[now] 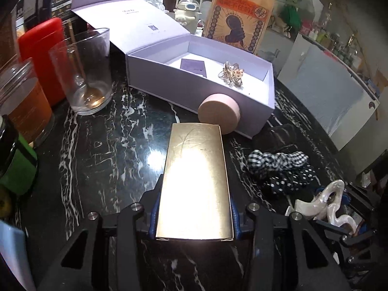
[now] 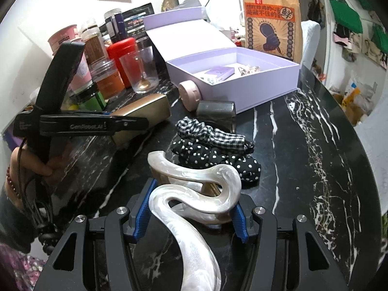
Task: Organize rigid objects
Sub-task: 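Grasp the gold box with the left tool while the right tool grasps the white S-clip, then carry the gold box and white S-clip into the lavender box with both tools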
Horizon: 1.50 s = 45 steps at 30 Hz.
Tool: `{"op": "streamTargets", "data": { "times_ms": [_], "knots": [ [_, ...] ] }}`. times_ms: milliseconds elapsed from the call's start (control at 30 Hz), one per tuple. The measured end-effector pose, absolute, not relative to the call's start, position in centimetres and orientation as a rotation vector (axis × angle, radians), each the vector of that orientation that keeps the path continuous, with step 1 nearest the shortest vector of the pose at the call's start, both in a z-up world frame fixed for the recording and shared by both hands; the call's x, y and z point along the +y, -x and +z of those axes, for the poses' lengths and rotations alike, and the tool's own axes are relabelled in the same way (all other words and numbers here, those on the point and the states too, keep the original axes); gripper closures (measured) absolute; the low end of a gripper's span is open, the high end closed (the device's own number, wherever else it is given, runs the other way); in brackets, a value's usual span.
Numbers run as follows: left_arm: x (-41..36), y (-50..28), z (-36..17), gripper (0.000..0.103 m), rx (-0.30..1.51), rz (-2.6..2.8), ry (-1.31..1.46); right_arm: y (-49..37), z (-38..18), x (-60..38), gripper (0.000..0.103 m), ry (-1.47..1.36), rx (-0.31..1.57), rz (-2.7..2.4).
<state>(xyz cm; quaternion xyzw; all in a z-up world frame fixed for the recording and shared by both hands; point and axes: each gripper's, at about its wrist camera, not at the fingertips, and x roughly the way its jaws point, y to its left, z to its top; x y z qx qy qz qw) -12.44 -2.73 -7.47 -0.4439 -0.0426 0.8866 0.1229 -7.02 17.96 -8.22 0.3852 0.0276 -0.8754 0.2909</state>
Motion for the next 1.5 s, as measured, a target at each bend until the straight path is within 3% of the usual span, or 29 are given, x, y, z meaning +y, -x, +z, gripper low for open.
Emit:
{"op": "streamTargets", "data": {
  "times_ms": [700, 1500],
  "knots": [
    [-1.0, 7.4, -2.2, 0.06, -0.158, 2.66, 1.173, 4.5, -3.1, 18.8, 0.047, -0.868, 0.025, -2.353],
    [-0.3, 13.5, 1.8, 0.06, -0.093, 2.683, 1.103, 12.5, -0.1, 18.5, 0.047, -0.84, 0.086, -2.426]
  ]
}}
